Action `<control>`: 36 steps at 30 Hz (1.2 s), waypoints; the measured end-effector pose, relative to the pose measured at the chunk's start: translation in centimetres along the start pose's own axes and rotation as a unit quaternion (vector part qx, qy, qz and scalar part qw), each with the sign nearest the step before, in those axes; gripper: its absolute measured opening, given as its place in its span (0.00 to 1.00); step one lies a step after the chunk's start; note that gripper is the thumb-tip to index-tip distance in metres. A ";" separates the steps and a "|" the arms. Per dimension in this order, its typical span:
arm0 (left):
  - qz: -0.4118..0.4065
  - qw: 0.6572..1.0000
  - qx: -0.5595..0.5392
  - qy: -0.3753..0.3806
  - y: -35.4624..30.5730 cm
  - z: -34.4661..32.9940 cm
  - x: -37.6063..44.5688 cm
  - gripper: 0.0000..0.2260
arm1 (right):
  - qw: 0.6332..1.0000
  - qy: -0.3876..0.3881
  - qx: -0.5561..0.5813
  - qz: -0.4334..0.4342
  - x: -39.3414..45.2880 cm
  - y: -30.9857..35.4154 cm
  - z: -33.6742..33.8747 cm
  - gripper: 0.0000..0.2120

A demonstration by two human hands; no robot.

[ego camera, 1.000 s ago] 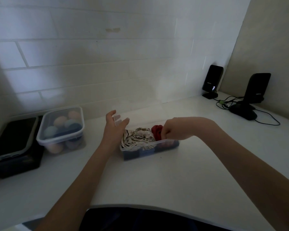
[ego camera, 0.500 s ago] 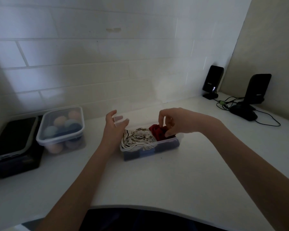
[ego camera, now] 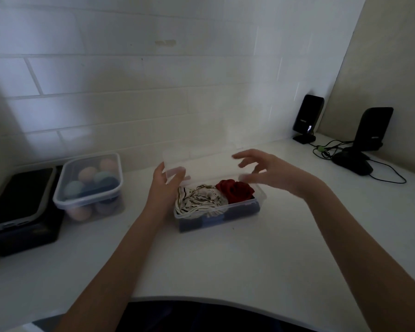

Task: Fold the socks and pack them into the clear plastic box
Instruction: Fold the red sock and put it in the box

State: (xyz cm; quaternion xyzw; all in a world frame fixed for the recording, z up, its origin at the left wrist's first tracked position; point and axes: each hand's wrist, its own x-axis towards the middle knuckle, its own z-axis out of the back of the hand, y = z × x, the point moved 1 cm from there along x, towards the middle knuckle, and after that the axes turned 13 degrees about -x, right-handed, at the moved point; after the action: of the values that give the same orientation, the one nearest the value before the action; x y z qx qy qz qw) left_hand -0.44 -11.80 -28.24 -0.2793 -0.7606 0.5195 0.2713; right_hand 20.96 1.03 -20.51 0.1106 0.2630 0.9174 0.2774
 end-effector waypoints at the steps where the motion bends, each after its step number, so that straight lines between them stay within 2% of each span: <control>1: 0.001 1.000 -0.012 0.000 0.0 -0.1 0.0 0.27 | 0.997 -0.056 0.043 -0.033 -0.1 -0.5 -0.8 0.24; 2: 0.001 1.000 -0.020 0.001 -0.1 -0.1 0.0 0.27 | 0.990 -0.095 0.082 -0.066 0.0 -0.8 -1.7 0.25; 4: -0.003 1.000 -0.027 0.012 -0.1 -0.1 -0.1 0.29 | 0.971 -0.108 0.187 -0.106 0.6 -1.0 -3.5 0.28; 6: -0.017 0.999 -0.030 0.023 -0.1 0.1 -0.2 0.23 | 0.937 -0.100 0.309 -0.132 1.4 -0.8 -4.8 0.27; 8: -0.034 0.999 -0.037 0.019 -0.2 0.1 -0.3 0.15 | 0.898 -0.127 0.392 -0.155 1.9 -0.7 -5.2 0.24; 9: -0.037 0.998 -0.043 0.013 -0.3 0.0 -0.4 0.15 | 0.884 -0.142 0.416 -0.159 2.0 -0.7 -5.3 0.24; 14: 0.018 0.993 -0.116 -0.020 -0.8 -0.4 -0.7 0.30 | 0.851 -0.164 0.475 -0.154 1.8 -1.0 -5.3 0.27; 17: 0.068 0.983 -0.166 -0.036 -0.8 -0.2 -0.9 0.32 | 0.829 -0.144 0.512 -0.173 1.3 -1.7 -4.7 0.27; 19: 0.066 0.987 -0.142 -0.025 -0.8 0.1 -1.0 0.29 | 0.839 -0.106 0.504 -0.174 0.6 -2.2 -4.2 0.25; 22: 0.048 0.997 -0.057 -0.009 -1.0 0.6 -1.1 0.25 | 0.900 -0.033 0.413 -0.136 -0.2 -3.1 -4.2 0.15; 24: 0.050 0.998 -0.030 0.010 -1.2 0.9 -1.3 0.17 | 0.931 -0.007 0.349 -0.106 -0.5 -3.4 -4.5 0.08; 25: 0.052 0.998 -0.021 0.032 -1.2 1.1 -1.5 0.12 | 0.939 0.000 0.330 -0.092 -0.7 -3.4 -4.7 0.10; 27: 0.051 0.994 0.007 0.094 -1.4 1.4 -1.8 0.05 | 0.941 0.011 0.331 -0.070 -1.0 -3.4 -4.9 0.20; 30: 0.054 0.988 0.046 0.136 -1.4 1.9 -2.1 0.09 | 0.932 0.006 0.356 -0.065 -1.4 -3.2 -5.1 0.31; 32: 0.055 0.988 0.037 0.138 -1.5 1.9 -2.2 0.10 | 0.929 0.001 0.363 -0.065 -1.5 -3.1 -5.3 0.32; 36: 0.049 0.987 0.023 0.153 -1.6 1.8 -2.4 0.11 | 0.923 -0.001 0.379 -0.066 -1.6 -3.1 -5.5 0.26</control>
State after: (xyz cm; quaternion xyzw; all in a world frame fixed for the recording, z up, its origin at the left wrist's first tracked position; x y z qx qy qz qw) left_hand -0.27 -15.08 -27.61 -0.3864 -0.6834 0.5006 0.3647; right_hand 21.76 0.01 -26.88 0.1912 0.5975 0.7286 0.2748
